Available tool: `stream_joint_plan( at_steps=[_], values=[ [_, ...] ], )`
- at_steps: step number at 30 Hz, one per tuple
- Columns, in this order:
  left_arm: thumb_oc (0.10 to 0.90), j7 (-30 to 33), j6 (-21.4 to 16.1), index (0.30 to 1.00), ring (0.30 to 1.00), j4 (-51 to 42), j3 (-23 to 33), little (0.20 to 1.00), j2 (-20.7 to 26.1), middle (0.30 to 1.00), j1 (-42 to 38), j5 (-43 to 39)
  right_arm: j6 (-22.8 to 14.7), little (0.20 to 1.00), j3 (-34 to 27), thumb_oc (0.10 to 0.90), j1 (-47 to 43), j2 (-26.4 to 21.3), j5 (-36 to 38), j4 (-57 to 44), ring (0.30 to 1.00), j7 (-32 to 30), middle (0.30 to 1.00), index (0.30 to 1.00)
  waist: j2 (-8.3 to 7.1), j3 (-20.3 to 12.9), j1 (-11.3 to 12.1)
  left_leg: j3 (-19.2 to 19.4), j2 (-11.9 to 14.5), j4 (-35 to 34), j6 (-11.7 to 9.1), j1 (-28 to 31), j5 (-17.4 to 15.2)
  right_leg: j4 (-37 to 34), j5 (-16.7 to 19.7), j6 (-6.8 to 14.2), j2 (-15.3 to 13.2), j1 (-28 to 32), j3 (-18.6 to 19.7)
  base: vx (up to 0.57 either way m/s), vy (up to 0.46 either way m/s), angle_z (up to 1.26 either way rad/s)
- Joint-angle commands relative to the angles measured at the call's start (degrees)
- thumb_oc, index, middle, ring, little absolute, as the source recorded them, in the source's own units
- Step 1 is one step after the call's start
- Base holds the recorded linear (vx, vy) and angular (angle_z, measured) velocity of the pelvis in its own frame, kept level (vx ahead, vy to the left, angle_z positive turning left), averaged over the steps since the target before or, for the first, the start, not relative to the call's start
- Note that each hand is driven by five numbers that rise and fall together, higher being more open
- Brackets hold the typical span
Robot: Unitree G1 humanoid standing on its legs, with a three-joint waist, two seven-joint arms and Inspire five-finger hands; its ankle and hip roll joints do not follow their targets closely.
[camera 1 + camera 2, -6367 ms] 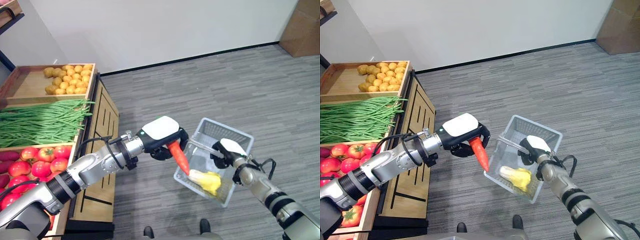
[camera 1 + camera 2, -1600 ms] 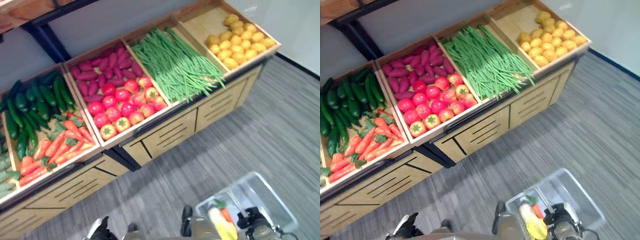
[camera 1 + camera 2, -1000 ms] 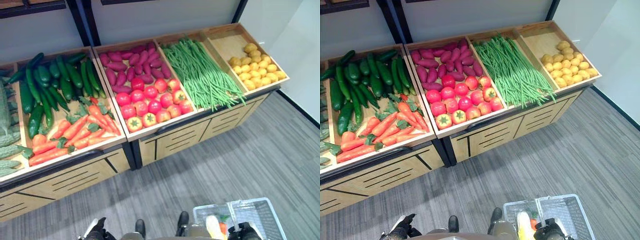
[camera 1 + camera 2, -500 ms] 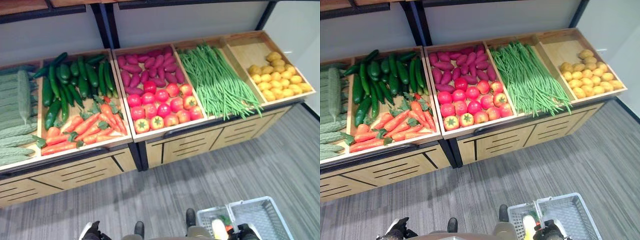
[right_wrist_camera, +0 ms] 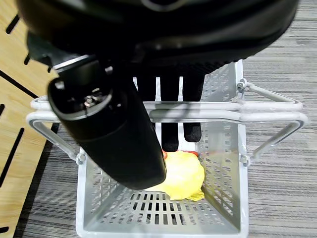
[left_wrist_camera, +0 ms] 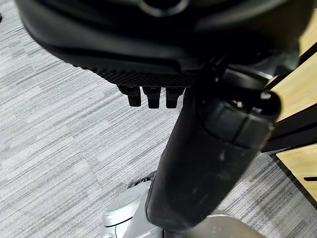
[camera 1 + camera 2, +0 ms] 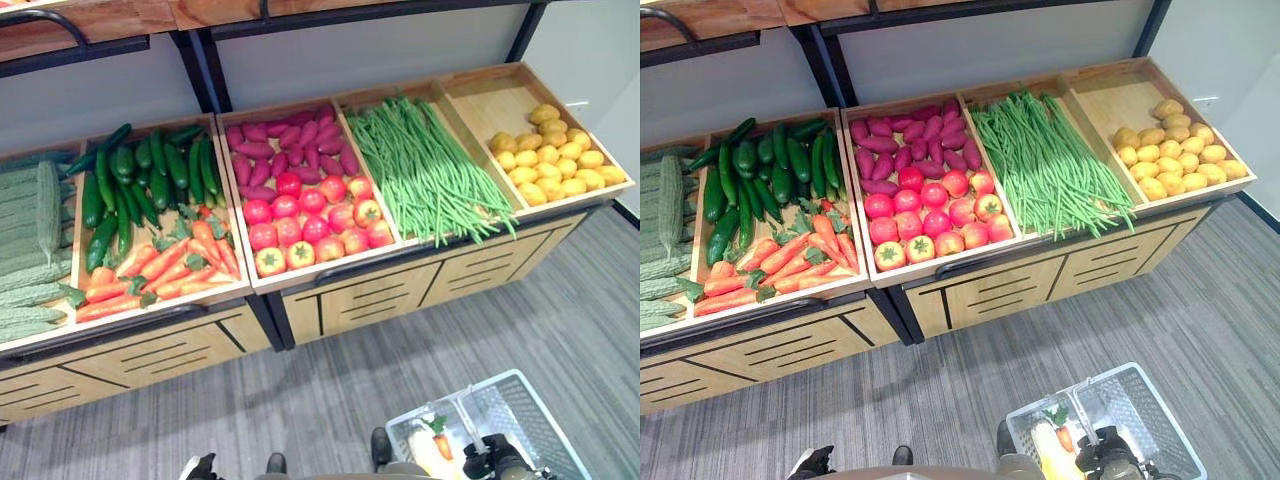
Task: Get the vegetables into the basket
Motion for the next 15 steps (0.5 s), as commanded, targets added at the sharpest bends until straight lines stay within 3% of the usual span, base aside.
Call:
stream_joint_plan(
  at_steps=[1, 5, 6, 8, 10, 11, 12, 13, 14, 15],
  values=[
    [0.9, 0.66, -0.89, 1.0, 1.0, 2.12, 0.33, 1.0, 2.62, 1.0, -1.54, 0.48, -0.22, 0.3, 1.38, 0.4, -0.99, -0.09, -0.98, 2.81, 0.3, -1.01, 0.3, 0.3, -5.25, -0.72, -0.45, -0.31, -1.24, -1.1, -0.17, -2.38, 1.47, 0.0, 0.11, 5.08, -5.62, 0.96, -0.01, 0.0, 0.0, 0.0],
    [0.9, 0.58, -0.9, 1.0, 1.0, 2.21, -0.03, 1.0, 2.75, 1.0, -1.69, 0.84, -0.24, 0.3, 1.2, 0.4, -1.08, 0.17, -0.78, 2.6, 0.3, -1.0, 0.3, 0.3, -5.36, -0.62, -0.66, -0.25, -1.4, -1.1, -0.19, -2.56, 1.46, 0.16, 0.39, 5.23, -5.92, 1.0, -0.19, -0.01, -0.005, 0.0],
    [0.9, 0.63, -0.78, 1.0, 1.0, 1.93, -0.76, 1.0, 3.29, 1.0, -2.03, 1.4, -0.5, 0.3, 0.94, 0.4, -1.51, 0.29, 0.18, 1.77, 0.3, -1.08, 0.3, 0.3, -5.07, 0.37, -0.84, -0.18, -0.9, -1.1, -0.09, -2.52, 1.59, 4.92, -1.44, 4.86, -5.61, -0.95, 0.42, -0.06, -0.072, -0.05],
    [0.9, 0.69, -0.71, 1.0, 1.0, 1.72, -1.66, 1.0, 3.82, 1.0, -2.58, 2.4, -0.83, 0.3, 1.23, 0.4, -2.06, 0.54, 1.29, 0.74, 0.3, -1.14, 0.3, 0.3, -4.76, 1.62, -1.41, 0.12, -0.21, 0.95, -0.08, -2.07, 0.89, 6.75, -2.86, 3.99, -4.6, -1.76, 2.16, -0.03, -0.081, -0.08],
    [0.9, 0.7, -0.59, 1.0, 1.0, 1.53, -1.67, 1.0, 3.75, 1.0, -2.89, 2.64, -1.03, 0.3, 1.48, 0.4, -2.16, 0.57, 1.35, 0.7, 0.3, -0.77, 0.3, 0.3, -5.14, 2.17, -1.63, -0.12, -0.71, 8.84, -0.41, -3.79, -1.58, 5.91, -2.99, 3.05, -4.27, -0.83, 2.86, 0.03, -0.083, -0.19],
    [0.9, 0.7, -0.59, 1.0, 1.0, 1.53, -1.66, 1.0, 3.75, 1.0, -2.91, 2.65, -1.03, 0.3, 1.48, 0.4, -2.17, 0.57, 1.35, 0.7, 0.3, -0.77, 0.3, 0.3, -5.1, 2.21, -1.64, -0.16, -0.67, 9.26, -0.41, -3.97, -1.83, 5.91, -2.99, 3.04, -4.24, -0.8, 2.85, 0.05, -0.074, -0.42],
    [0.9, 1.04, -0.72, 1.0, 1.0, 1.08, -1.1, 1.0, 3.23, 1.0, -3.3, 1.24, -1.37, 0.3, 2.61, 0.4, -2.6, 0.05, 0.96, 0.37, 0.3, -0.89, 0.3, 0.3, -5.07, 3.35, -0.61, -6.81, -3.17, 15.84, -0.95, -4.86, -1.56, 4.89, -2.88, 1.99, -2.23, 0.53, 5.74, 0.03, -0.02, -0.45],
    [0.9, 1.04, -0.72, 1.0, 1.0, 1.09, -1.1, 1.0, 3.25, 1.0, -3.33, 1.24, -1.36, 0.3, 2.6, 0.4, -2.62, 0.07, 0.96, 0.37, 0.3, -0.89, 0.3, 0.3, -5.17, 3.22, -0.7, -6.86, -3.29, 15.71, -0.93, -5.03, -1.35, 4.85, -2.8, 2.02, -2.36, 0.36, 5.69, 0.03, 0.029, -0.67],
    [0.9, 1.56, -0.83, 1.0, 1.0, 0.56, -1.11, 1.0, 2.72, 1.0, -3.54, 0.25, -1.27, 0.3, 2.81, 0.4, -3.31, -0.58, 0.94, 0.22, 0.3, -1.34, 0.3, 0.3, -5.36, 3.18, 0.09, -14.11, -5.52, 14.75, -0.52, -4.99, -2.54, 4.99, -2.33, 2.25, -1.83, -0.41, 8.9, 0.0, 0.081, -0.89],
    [0.9, 1.86, -1.08, 1.0, 1.0, 0.72, -1.06, 1.0, 2.58, 1.0, -3.37, -0.37, -1.22, 0.3, 2.5, 0.4, -3.49, -0.64, 1.29, 0.43, 0.3, -1.44, 0.3, 0.3, -5.65, 2.96, 0.52, -18.42, -6.62, 13.41, -0.23, -5.19, -3.51, 5.08, -1.98, 2.64, -1.58, -1.19, 10.74, 0.01, 0.08, -1.03]
  ],
)
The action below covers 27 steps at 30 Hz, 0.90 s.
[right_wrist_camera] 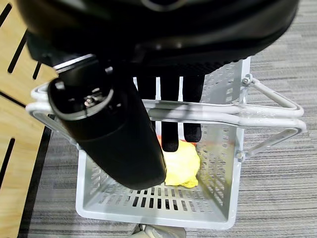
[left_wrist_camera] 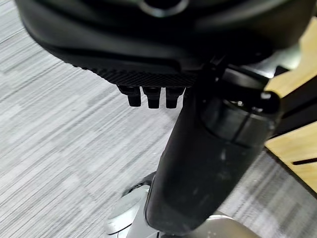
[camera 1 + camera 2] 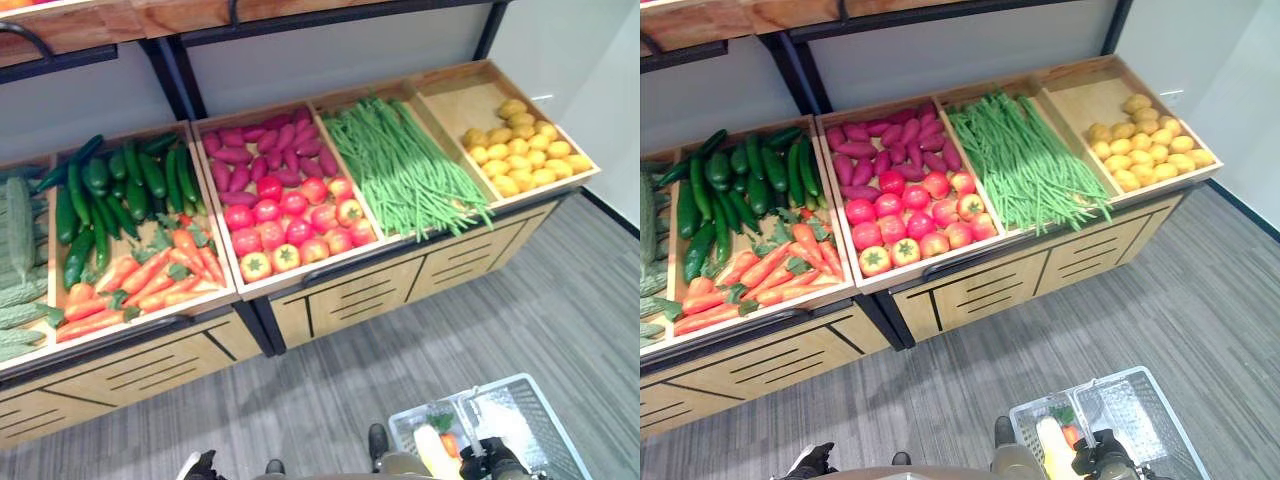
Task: Get the vegetables into the basket
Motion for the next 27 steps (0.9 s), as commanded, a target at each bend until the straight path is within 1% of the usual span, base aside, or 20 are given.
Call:
stream_joint_plan(
  at_steps=[1, 2, 3, 5, 7, 8, 10, 11, 12, 13, 14, 16, 17, 19, 20, 21, 23, 24, 25, 27],
  values=[
    [0.9, 1.75, -1.23, 1.0, 1.0, -0.26, 1.18, 1.0, 1.51, 1.0, -1.17, -0.5, -0.36, 0.3, 1.31, 0.4, -2.1, -2.11, 0.9, 0.34, 0.3, -1.8, 0.3, 0.3, -1.86, 0.46, 0.41, -12.64, -3.9, -1.16, -0.51, -3.74, -0.81, -3.26, 2.04, 3.95, -1.51, 2.1, 2.17, 0.01, 0.104, -1.4],
    [0.9, 1.85, -1.28, 1.0, 1.0, -0.09, 1.19, 1.0, 1.33, 1.0, -0.95, -0.52, -0.18, 0.3, 1.03, 0.4, -2.34, -2.06, 1.03, 0.59, 0.3, -1.82, 0.3, 0.3, -1.67, 0.16, 0.63, -15.93, -4.66, -3.28, -0.09, -4.06, -0.92, -2.89, 2.31, 4.58, -1.23, 1.35, 4.18, 0.0, 0.193, -1.24],
    [0.9, 1.86, -1.26, 1.0, 1.0, 0.39, 1.11, 1.0, 1.13, 1.0, -0.73, -0.41, -0.04, 0.3, 1.23, 0.4, -2.32, -1.95, 0.42, 0.71, 0.3, -1.26, 0.3, 0.3, -1.45, -0.32, 0.27, -14.58, -4.51, -5.12, 0.4, -3.49, -1.16, -2.59, 2.66, 5.52, -1.83, 0.81, 4.98, -0.03, 0.313, -0.96],
    [0.9, 1.73, -1.35, 1.0, 1.0, 0.63, 0.81, 1.0, 1.48, 1.0, -0.59, 0.26, 0.22, 0.3, 1.24, 0.4, -2.13, -1.61, -0.2, 0.82, 0.3, -0.9, 0.3, 0.3, -1.7, -0.53, -0.13, -12.01, -4.81, -6.69, 1.53, -2.41, -1.47, -2.6, 3.93, 6.73, -3.62, -0.29, 5.69, -0.05, 0.273, -0.47],
    [0.9, 1.73, -1.35, 1.0, 1.0, 0.63, 0.81, 1.0, 1.49, 1.0, -0.59, 0.26, 0.22, 0.3, 1.24, 0.4, -2.12, -1.6, -0.2, 0.82, 0.3, -0.9, 0.3, 0.3, -1.75, -0.54, -0.02, -11.89, -4.85, -6.67, 1.57, -2.41, -1.48, -2.61, 3.95, 6.76, -3.64, -0.33, 5.81, -0.06, 0.167, -0.83],
    [0.9, 1.45, -1.68, 1.0, 1.0, 0.57, 0.4, 1.0, 1.73, 1.0, -0.66, 0.61, 0.35, 0.3, 1.16, 0.4, -1.81, -1.35, -0.51, 0.8, 0.3, -0.83, 0.3, 0.3, -2.37, -0.12, -0.77, -9.04, -6.34, -7.15, 2.57, -1.78, -2.14, -3.75, 6.78, 8.49, -5.82, -1.49, 6.6, -0.16, 0.377, -0.56],
    [0.9, 1.07, -1.92, 1.0, 1.0, 0.21, -0.62, 1.0, 2.14, 1.0, -0.89, 1.88, 0.51, 0.3, 1.13, 0.4, -2.34, -0.94, -0.6, 0.53, 0.3, -1.0, 0.3, 0.3, -2.97, 0.76, -0.99, -5.58, -7.61, -7.18, 3.37, -1.7, -2.9, -5.33, 9.42, 9.45, -7.39, -3.28, 6.88, -0.21, 0.364, -0.35],
    [0.9, 1.3, -1.99, 1.0, 1.0, 0.08, -0.85, 1.0, 2.31, 1.0, -1.13, 2.08, 0.64, 0.3, 1.26, 0.4, -2.7, -0.77, -0.59, 0.4, 0.3, -1.15, 0.3, 0.3, -3.18, 1.44, -0.78, -4.22, -7.94, -6.58, 3.7, -2.02, -3.14, -5.43, 10.3, 9.34, -7.94, -4.18, 5.95, -0.3, 0.257, -0.83],
    [0.9, 1.09, -1.77, 1.0, 1.0, -0.39, -0.67, 1.0, 2.42, 1.0, -1.46, 1.91, 0.86, 0.3, 1.41, 0.4, -3.12, -0.27, -0.37, 0.13, 0.3, -1.46, 0.3, 0.3, -2.22, 3.01, 1.01, -1.45, -7.12, -4.84, 4.29, -2.87, -3.52, -2.63, 7.89, 7.58, -9.72, -4.74, -3.55, -0.25, 0.185, -1.28],
    [0.9, 1.09, -1.77, 1.0, 1.0, -0.39, -0.65, 1.0, 2.44, 1.0, -1.48, 1.91, 0.86, 0.3, 1.41, 0.4, -3.14, -0.25, -0.37, 0.13, 0.3, -1.46, 0.3, 0.3, -2.32, 2.93, 0.92, -1.5, -7.24, -4.89, 4.31, -3.01, -3.37, -2.64, 7.94, 7.61, -9.85, -4.87, -3.57, -0.24, 0.191, -1.53],
    [0.9, 1.05, -1.64, 1.0, 1.0, -0.39, -0.29, 1.0, 2.52, 1.0, -1.33, 1.71, 0.84, 0.3, 1.6, 0.4, -3.04, -0.01, -0.43, -0.4, 0.3, -1.49, 0.3, 0.3, -1.75, 3.26, 1.4, -0.19, -6.73, -4.39, 4.39, -3.23, -3.16, -0.32, 6.48, 6.78, -10.37, -4.28, -7.62, -0.1, 0.106, -1.16],
    [0.9, 0.93, -1.54, 1.0, 1.0, -0.51, -0.18, 1.0, 2.6, 1.0, -0.83, 1.88, 0.65, 0.3, 1.62, 0.4, -3.0, -0.05, -0.67, -0.3, 0.3, -1.66, 0.3, 0.3, -1.6, 2.97, 1.65, 1.49, -6.45, -4.6, 4.98, -3.5, -2.33, 3.42, 4.7, 6.49, -10.05, -2.67, -9.82, -0.16, 0.151, -0.83],
    [0.9, 0.45, -1.51, 1.0, 1.0, -0.53, -0.47, 1.0, 2.71, 1.0, -0.4, 2.41, 0.5, 0.3, 1.49, 0.4, -2.73, -0.31, -0.87, -0.1, 0.3, -1.56, 0.3, 0.3, -1.29, 2.44, 1.76, 2.76, -6.16, -5.4, 5.47, -3.38, -1.93, 6.04, 2.84, 6.0, -8.76, -0.81, -9.42, -0.18, 0.137, -1.12],
    [0.9, 0.3, -1.28, 1.0, 1.0, -0.75, -0.43, 1.0, 2.9, 1.0, -0.33, 2.47, 0.42, 0.3, 1.05, 0.4, -2.71, -0.68, -0.76, 0.17, 0.3, -1.7, 0.3, 0.3, -0.81, 1.56, 2.27, 4.77, -5.56, -5.93, 5.81, -4.25, -1.21, 8.81, 0.77, 5.43, -8.96, 0.73, -11.52, -0.13, 0.07, -1.08],
    [0.9, 0.3, -1.28, 1.0, 1.0, -0.76, -0.45, 1.0, 2.89, 1.0, -0.31, 2.47, 0.42, 0.3, 1.04, 0.4, -2.69, -0.69, -0.76, 0.16, 0.3, -1.7, 0.3, 0.3, -0.82, 1.64, 2.34, 4.83, -5.57, -5.9, 5.8, -4.14, -1.29, 8.95, 0.64, 5.43, -8.98, 0.75, -11.44, -0.11, -0.013, -0.83],
    [0.9, 0.19, -1.3, 1.0, 1.0, -1.23, -0.14, 1.0, 3.07, 1.0, -0.28, 2.05, 0.48, 0.3, 0.63, 0.4, -2.82, -1.01, -0.54, 0.32, 0.3, -1.84, 0.3, 0.3, -0.59, 0.93, 3.33, 6.79, -4.74, -6.07, 5.67, -4.6, -0.9, 10.21, -0.1, 5.23, -10.41, 2.9, -14.97, -0.08, -0.064, -0.78],
    [0.9, -0.06, -1.28, 1.0, 1.0, -1.36, -0.29, 1.0, 3.0, 1.0, -0.13, 1.95, 0.63, 0.3, 0.35, 0.4, -2.95, -1.03, -0.39, 0.25, 0.3, -1.91, 0.3, 0.3, -1.03, 0.3, 4.22, 8.82, -4.09, -6.05, 5.34, -4.97, -0.66, 8.18, 0.27, 5.65, -11.34, 5.66, -17.51, -0.08, -0.117, -0.51],
    [0.9, -0.14, -1.24, 1.0, 1.0, -1.33, -0.07, 1.0, 3.03, 1.0, -0.12, 1.86, 0.65, 0.3, 0.52, 0.4, -3.01, -0.83, -0.43, -0.05, 0.3, -1.86, 0.3, 0.3, -1.44, 0.09, 4.4, 9.83, -3.75, -6.07, 5.05, -5.14, -0.59, 6.18, 0.17, 5.92, -11.24, 6.46, -18.66, -0.07, -0.219, -0.9],
    [0.9, -0.08, -1.11, 1.0, 1.0, -1.35, 0.17, 1.0, 3.26, 1.0, -0.27, 1.49, 0.72, 0.3, 1.03, 0.4, -3.4, -0.54, -0.36, -0.43, 0.3, -2.0, 0.3, 0.3, -1.7, 0.25, 4.52, 11.54, -2.63, -5.73, 4.46, -5.43, -0.27, 4.09, -1.07, 5.98, -10.38, 6.01, -20.17, -0.05, -0.179, -1.27],
    [0.9, 0.01, -1.12, 1.0, 1.0, -1.23, 0.38, 1.0, 3.16, 1.0, -0.28, 1.29, 0.67, 0.3, 1.15, 0.4, -3.45, -0.5, -0.24, -0.43, 0.3, -2.02, 0.3, 0.3, -1.67, 0.26, 4.38, 12.05, -2.13, -5.9, 4.1, -5.45, -0.04, 3.05, -1.24, 5.85, -9.74, 6.09, -20.46, -0.01, -0.193, -1.0]
  ],
)
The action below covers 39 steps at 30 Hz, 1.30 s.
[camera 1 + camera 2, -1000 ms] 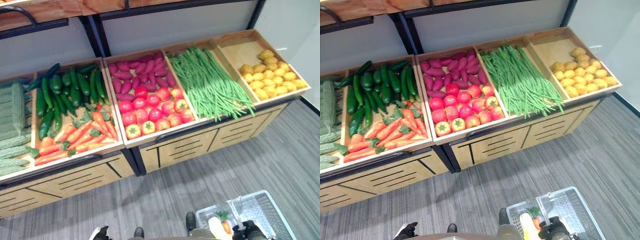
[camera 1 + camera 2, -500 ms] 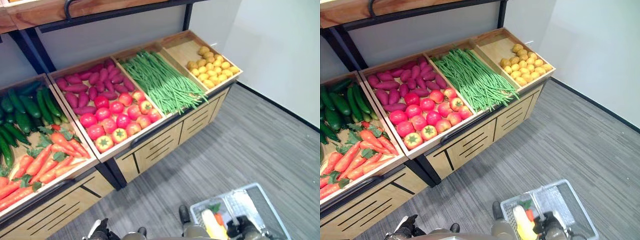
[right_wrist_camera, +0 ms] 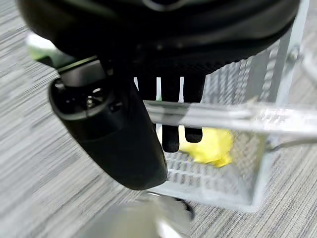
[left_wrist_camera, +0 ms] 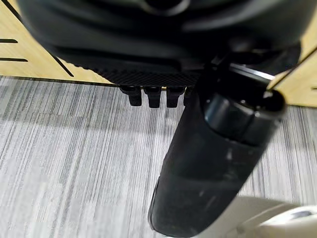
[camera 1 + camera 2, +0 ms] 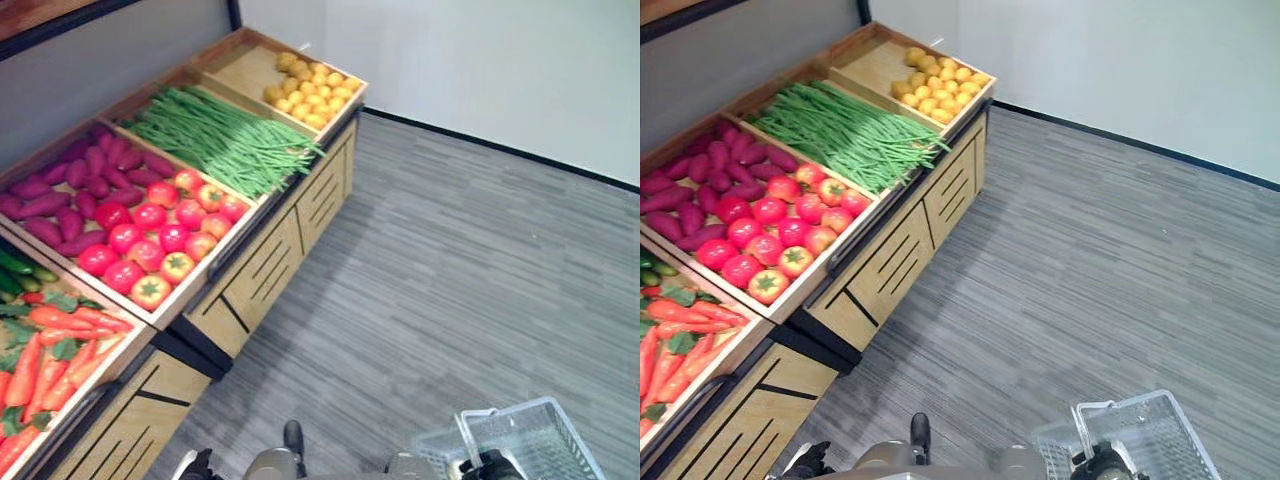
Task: Get the vegetables into the basket
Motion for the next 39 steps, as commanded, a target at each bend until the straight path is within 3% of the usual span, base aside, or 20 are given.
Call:
stream_joint_plan(
  at_steps=[1, 4, 5, 11, 12, 13, 14, 16, 17, 21, 23, 24, 25, 28, 32, 39],
  values=[
    [0.9, 0.77, -0.9, 1.0, 1.0, -0.3, 1.71, 1.0, 1.29, 1.0, -3.41, 1.03, -2.27, 0.3, 1.22, 0.4, -3.61, -2.22, 0.28, -1.67, 0.3, -1.38, 0.3, 0.3, -1.82, 0.92, -0.21, -3.69, -1.77, 4.89, -0.12, 0.17, -6.77, -4.48, 7.74, 0.1, -0.06, 0.0, 1.55, 0.04, -0.303, -0.49],
    [0.9, 0.7, -0.98, 1.0, 1.0, 0.06, 1.94, 1.0, 0.62, 1.0, -3.65, 0.19, -2.4, 0.3, 1.17, 0.4, -3.19, -2.52, 0.86, -1.78, 0.3, -1.47, 0.3, 0.3, -1.3, 1.05, -1.11, -3.16, -0.14, 4.17, -1.42, 0.48, -5.57, -7.34, 7.32, -0.76, 1.78, 0.51, 2.28, 0.03, -0.267, -0.32],
    [0.9, 0.56, -1.17, 1.0, 1.0, 0.08, 2.11, 1.0, 0.36, 1.0, -3.84, -0.54, -2.58, 0.3, 1.1, 0.4, -2.86, -2.99, 1.29, -1.99, 0.3, -1.51, 0.3, 0.3, -0.73, 1.12, -1.99, -2.68, 1.47, 3.68, -2.59, 0.58, -4.42, -8.87, 7.43, -1.36, 3.23, 0.4, 3.03, 0.01, -0.177, -0.35],
    [0.9, 0.39, -1.38, 1.0, 1.0, -1.0, 2.15, 1.0, -0.35, 1.0, -4.02, -1.68, -3.0, 0.3, 1.83, 0.4, -4.38, -5.69, 1.47, -2.94, 0.3, -1.82, 0.3, 0.3, -0.14, 2.58, -2.78, -3.12, 4.02, 8.42, -4.42, 0.34, -4.7, -11.14, 7.3, -2.95, 5.93, 1.49, 5.0, 0.03, -0.191, -0.25],
    [0.9, 0.48, -1.53, 1.0, 1.0, -1.1, 2.05, 1.0, -0.5, 1.0, -4.22, -1.9, -3.09, 0.3, 1.89, 0.4, -5.33, -6.59, 1.46, -2.68, 0.3, -1.92, 0.3, 0.3, 0.08, 3.11, -2.2, -5.27, 3.63, 9.67, -4.76, 0.29, -4.29, -11.39, 7.27, -3.18, 6.51, 1.87, 5.88, 0.02, -0.089, -0.41],
    [0.9, 0.5, -1.78, 1.0, 1.0, -1.86, 1.11, 1.0, -1.04, 1.0, -4.46, -2.66, -3.13, 0.3, 2.38, 0.4, -7.26, -8.3, 1.3, -2.62, 0.3, -2.08, 0.3, 0.3, 0.36, 3.31, -1.04, -12.38, 0.92, 8.9, -5.08, -0.79, -3.59, -11.3, 7.35, -3.2, 6.71, 1.12, 7.47, 0.02, -0.058, -0.49],
    [0.9, 0.51, -1.78, 1.0, 1.0, -1.86, 1.11, 1.0, -1.05, 1.0, -4.47, -2.67, -3.13, 0.3, 2.38, 0.4, -7.27, -8.31, 1.3, -2.61, 0.3, -2.08, 0.3, 0.3, 0.37, 3.33, -1.1, -12.45, 0.89, 8.92, -5.07, -0.8, -3.61, -11.28, 7.31, -3.19, 6.69, 1.15, 7.4, 0.01, -0.035, -0.7],
    [0.9, 0.8, -2.16, 1.0, 1.0, -2.09, 0.28, 1.0, -1.11, 1.0, -4.78, -3.18, -3.5, 0.3, 2.62, 0.4, -9.18, -9.71, 1.67, -3.02, 0.3, -2.28, 0.3, 0.3, 0.29, 3.35, -0.01, -20.65, -1.89, 6.32, -4.59, -2.47, -4.11, -11.18, 7.5, -3.04, 6.96, 0.46, 9.84, 0.05, -0.009, -0.58],
    [0.9, 0.74, -2.18, 1.0, 1.0, -2.28, -0.01, 1.0, -1.16, 1.0, -4.8, -3.29, -3.69, 0.3, 2.6, 0.4, -10.11, -10.36, 1.9, -3.16, 0.3, -2.17, 0.3, 0.3, 0.47, 3.04, 0.38, -22.98, -2.5, 4.99, -4.44, -3.13, -3.82, -11.12, 7.47, -2.89, 7.19, 0.14, 11.0, 0.09, 0.011, -0.43],
    [0.9, 0.07, -2.61, 1.0, 1.0, -2.3, -1.79, 1.0, -0.3, 1.0, -5.15, -2.13, -4.02, 0.3, 2.41, 0.4, -14.12, -13.92, 1.92, -2.99, 0.3, -2.2, 0.3, 0.3, 1.01, 2.55, 0.58, -22.85, -3.71, 4.57, -3.4, -3.9, -3.9, -11.27, 7.9, -2.11, 6.51, -0.35, 12.75, 0.05, 0.095, -0.42],
    [0.9, -0.5, -3.17, 1.0, 1.0, -2.89, -3.71, 1.0, 0.01, 1.0, -5.13, -1.21, -3.92, 0.3, 2.67, 0.4, -18.62, -16.05, 2.57, -2.05, 0.3, -2.49, 0.3, 0.3, 1.26, 3.09, 1.1, -19.86, -4.13, 2.77, -2.42, -3.49, -4.12, -12.47, 10.13, -1.19, 5.26, -2.54, 14.77, -0.05, 0.255, -0.58],
    [0.9, -0.47, -3.4, 1.0, 1.0, -3.29, -4.51, 1.0, 0.29, 1.0, -5.77, -1.3, -3.88, 0.47, 3.34, 0.522, -20.96, -16.69, 2.93, -1.93, 0.47, -2.31, 0.47, 0.47, 1.2, 3.6, 1.24, -18.7, -4.12, 2.16, -1.99, -3.97, -3.95, -12.99, 11.15, -0.79, 4.68, -3.95, 15.36, -0.09, 0.138, -0.89],
    [0.9, -0.34, -3.42, 1.0, 1.0, -3.18, -4.64, 1.0, 0.4, 1.0, -6.22, -1.39, -3.87, 1.0, 3.21, 0.9, -21.54, -16.65, 3.45, -1.81, 1.0, -2.0, 1.0, 1.0, 1.03, 3.86, 1.29, -18.46, -4.18, 1.9, -1.86, -4.18, -3.85, -13.17, 11.63, -0.67, 4.43, -4.54, 15.47, -0.08, 0.123, -0.54],
    [0.9, -0.38, -3.35, 1.0, 1.0, -2.45, -3.82, 1.0, 1.51, 1.0, -7.49, -1.68, -3.41, 1.0, 4.85, 0.9, -22.56, -16.36, 3.64, -0.88, 1.0, 0.47, 1.0, 1.0, -0.05, 4.64, 1.76, -18.48, -4.83, 1.65, -1.49, -4.79, -3.61, -13.87, 12.52, -0.34, 3.61, -5.1, 14.82, -0.02, 0.049, 0.03],
    [0.9, -1.09, -3.49, 1.0, 1.0, -2.04, -3.51, 1.0, 1.9, 1.0, -7.25, -1.72, -2.77, 1.0, 6.51, 0.9, -22.32, -16.43, 0.51, 0.9, 1.0, 1.49, 1.0, 1.0, -0.42, 4.57, 2.11, -18.89, -4.92, 1.35, -1.52, -4.51, -3.48, -14.03, 12.54, -0.27, 3.46, -4.6, 14.25, 0.01, -0.006, 0.14],
    [0.9, -2.89, -3.83, 1.0, 1.0, -2.65, -2.92, 1.0, 2.57, 1.0, -5.66, -2.39, -1.43, 1.0, 6.22, 0.9, -21.19, -17.17, -3.52, 4.46, 1.0, 1.54, 1.0, 1.0, 0.11, 3.85, 2.45, -19.87, -4.87, -1.16, -1.73, -3.25, -2.57, -14.75, 12.5, -0.12, 3.45, -3.56, 12.84, 0.0, -0.007, 0.08]
  ],
)
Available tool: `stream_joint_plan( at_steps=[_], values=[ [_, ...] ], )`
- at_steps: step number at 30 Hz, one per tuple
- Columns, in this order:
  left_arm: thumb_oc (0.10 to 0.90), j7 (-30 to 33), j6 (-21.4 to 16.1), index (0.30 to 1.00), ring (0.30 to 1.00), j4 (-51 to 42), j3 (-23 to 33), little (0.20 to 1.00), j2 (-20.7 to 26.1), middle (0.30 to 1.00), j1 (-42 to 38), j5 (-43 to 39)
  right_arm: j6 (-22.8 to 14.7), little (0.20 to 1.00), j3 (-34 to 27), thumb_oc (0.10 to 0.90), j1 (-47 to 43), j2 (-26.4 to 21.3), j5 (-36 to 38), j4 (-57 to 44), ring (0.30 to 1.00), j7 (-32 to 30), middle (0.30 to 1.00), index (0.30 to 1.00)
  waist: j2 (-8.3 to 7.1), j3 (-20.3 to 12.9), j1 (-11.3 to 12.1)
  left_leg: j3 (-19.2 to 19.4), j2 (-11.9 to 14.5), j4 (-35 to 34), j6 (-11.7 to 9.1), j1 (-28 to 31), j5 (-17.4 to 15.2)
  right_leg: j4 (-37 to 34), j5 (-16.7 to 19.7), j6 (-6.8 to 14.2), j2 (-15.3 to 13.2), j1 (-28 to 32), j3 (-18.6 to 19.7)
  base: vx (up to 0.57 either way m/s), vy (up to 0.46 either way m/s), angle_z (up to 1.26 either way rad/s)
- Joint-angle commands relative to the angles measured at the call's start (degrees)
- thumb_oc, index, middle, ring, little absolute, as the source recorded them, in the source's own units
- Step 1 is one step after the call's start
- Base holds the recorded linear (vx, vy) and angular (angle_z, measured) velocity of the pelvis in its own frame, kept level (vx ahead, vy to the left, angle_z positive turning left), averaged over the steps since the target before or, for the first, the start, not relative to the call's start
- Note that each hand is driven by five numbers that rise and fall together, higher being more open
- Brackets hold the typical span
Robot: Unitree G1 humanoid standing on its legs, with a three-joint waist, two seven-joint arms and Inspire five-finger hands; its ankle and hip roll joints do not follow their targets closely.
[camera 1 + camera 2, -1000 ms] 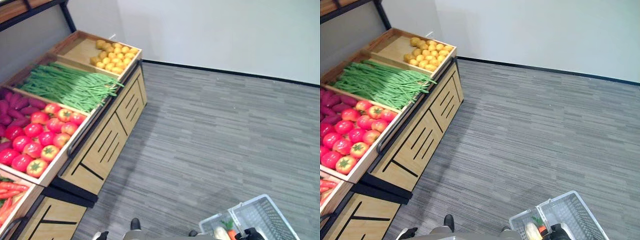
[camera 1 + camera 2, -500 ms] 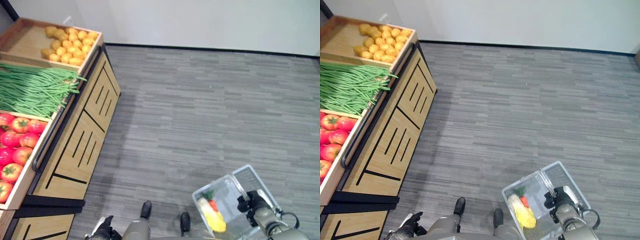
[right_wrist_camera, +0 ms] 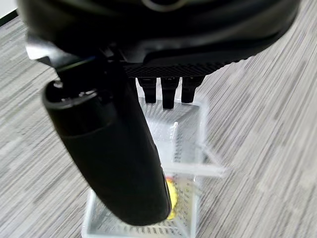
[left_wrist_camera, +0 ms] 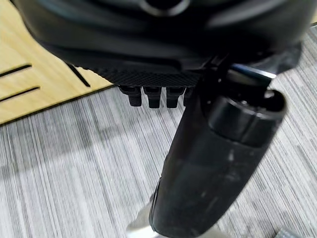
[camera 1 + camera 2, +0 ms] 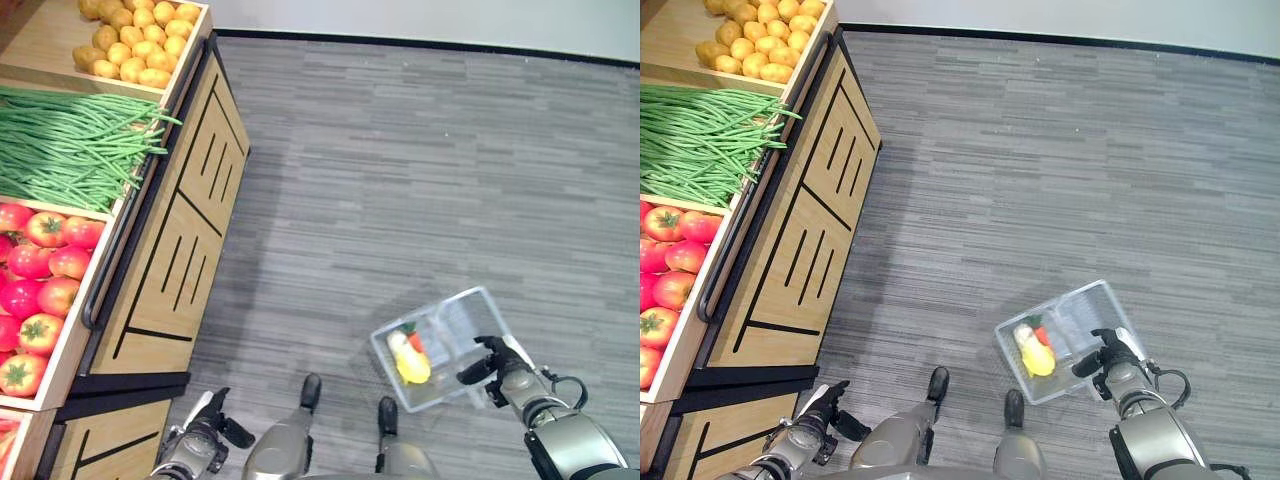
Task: Get the vegetables into the basket
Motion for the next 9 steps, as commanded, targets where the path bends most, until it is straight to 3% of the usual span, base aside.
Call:
stream_joint_plan(
  at_steps=[1, 6, 9],
  values=[
    [0.9, 0.01, -0.4, 1.0, 1.0, 2.39, 1.66, 1.0, 0.72, 1.0, 1.62, -0.82, 0.54, 1.0, 1.63, 0.9, 0.4, -6.19, -1.61, 1.13, 1.0, -2.02, 1.0, 1.0, -0.84, -4.3, 0.4, -0.34, 3.09, 3.24, -2.26, -1.8, -5.23, 0.21, 3.61, 1.57, -2.5, -3.59, -2.18, -0.02, 0.0, 0.04],
    [0.9, -0.17, -0.24, 1.0, 1.0, 2.39, 2.4, 1.0, 0.02, 1.0, 1.9, -1.02, 0.42, 1.0, 0.83, 0.9, 3.71, -3.92, -1.72, -0.21, 1.0, -2.59, 1.0, 1.0, -0.83, -5.1, -0.1, -0.4, 3.52, 2.66, -2.37, -0.66, -5.13, 0.15, 3.32, 1.51, -2.24, -2.84, -2.39, 0.0, -0.001, 0.01],
    [0.9, 0.5, 0.01, 1.0, 1.0, 3.16, 3.29, 1.0, -0.46, 1.0, 1.74, -0.41, -0.15, 1.0, 1.63, 0.9, 7.8, 0.03, -2.29, -2.86, 1.0, -2.17, 1.0, 1.0, -1.37, -5.98, -0.75, -0.43, 3.77, 2.66, -2.39, 0.33, -5.36, 0.15, 3.05, 1.4, -2.06, -1.92, -2.35, 0.01, 0.0, 0.05]
  ],
)
